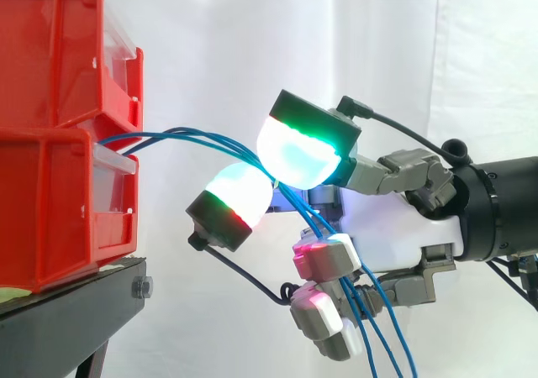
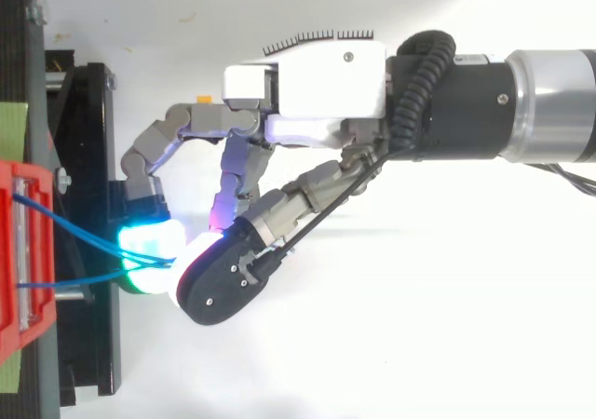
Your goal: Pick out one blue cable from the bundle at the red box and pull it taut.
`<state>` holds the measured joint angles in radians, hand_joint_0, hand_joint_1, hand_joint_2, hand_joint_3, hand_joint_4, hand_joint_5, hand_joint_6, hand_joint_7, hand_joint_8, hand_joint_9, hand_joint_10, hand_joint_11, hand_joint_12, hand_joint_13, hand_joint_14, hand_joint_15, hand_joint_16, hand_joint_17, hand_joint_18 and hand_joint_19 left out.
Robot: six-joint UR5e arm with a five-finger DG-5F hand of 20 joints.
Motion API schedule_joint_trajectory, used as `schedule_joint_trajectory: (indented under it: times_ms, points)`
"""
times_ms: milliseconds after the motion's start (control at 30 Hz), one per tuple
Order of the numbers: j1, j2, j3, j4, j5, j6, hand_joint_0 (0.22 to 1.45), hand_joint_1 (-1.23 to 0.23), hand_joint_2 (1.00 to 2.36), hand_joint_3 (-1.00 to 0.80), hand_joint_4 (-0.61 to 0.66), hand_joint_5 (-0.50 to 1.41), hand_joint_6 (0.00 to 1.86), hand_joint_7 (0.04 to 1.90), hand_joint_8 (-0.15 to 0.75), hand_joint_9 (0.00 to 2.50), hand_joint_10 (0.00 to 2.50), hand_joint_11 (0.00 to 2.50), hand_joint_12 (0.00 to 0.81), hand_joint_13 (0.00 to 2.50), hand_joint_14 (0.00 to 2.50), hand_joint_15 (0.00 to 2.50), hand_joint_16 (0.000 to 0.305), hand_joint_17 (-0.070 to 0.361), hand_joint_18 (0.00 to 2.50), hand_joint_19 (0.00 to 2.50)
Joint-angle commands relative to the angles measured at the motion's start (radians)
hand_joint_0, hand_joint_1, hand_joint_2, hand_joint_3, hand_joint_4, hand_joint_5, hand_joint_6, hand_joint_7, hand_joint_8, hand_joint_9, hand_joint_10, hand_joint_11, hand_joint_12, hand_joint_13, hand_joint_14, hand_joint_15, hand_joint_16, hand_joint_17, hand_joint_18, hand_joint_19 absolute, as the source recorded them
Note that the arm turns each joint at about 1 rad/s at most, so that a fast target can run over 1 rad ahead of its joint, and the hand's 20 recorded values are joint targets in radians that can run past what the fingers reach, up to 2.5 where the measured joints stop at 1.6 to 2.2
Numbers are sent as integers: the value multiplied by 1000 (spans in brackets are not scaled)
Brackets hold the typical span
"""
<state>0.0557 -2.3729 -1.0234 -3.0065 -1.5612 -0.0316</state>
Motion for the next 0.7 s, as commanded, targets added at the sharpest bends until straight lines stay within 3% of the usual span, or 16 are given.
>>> schedule_joint_trajectory:
  times_ms: [0,133,333,400,667]
  points:
    - [-2,0,0,1,-3,-1,615,-576,1002,-481,-185,-69,843,955,251,1356,30,741,346,1130,24,607,50,113,966,869]
    - [-2,0,-1,0,-3,-1,610,-637,1014,-335,-173,-77,840,992,272,1344,32,755,352,1133,24,613,51,114,981,861]
    - [-2,0,-1,1,-3,-2,638,-802,1018,-245,-120,-113,892,960,274,1261,34,813,357,1103,25,614,51,115,959,842]
    - [-2,0,-1,1,-3,-4,678,-849,1019,-237,-119,-121,901,1024,276,1255,31,820,355,1104,25,612,51,115,959,836]
    - [-2,0,-3,1,-7,-7,825,-845,1000,-500,-254,-141,943,1351,304,1243,34,832,355,1076,24,613,50,113,923,832]
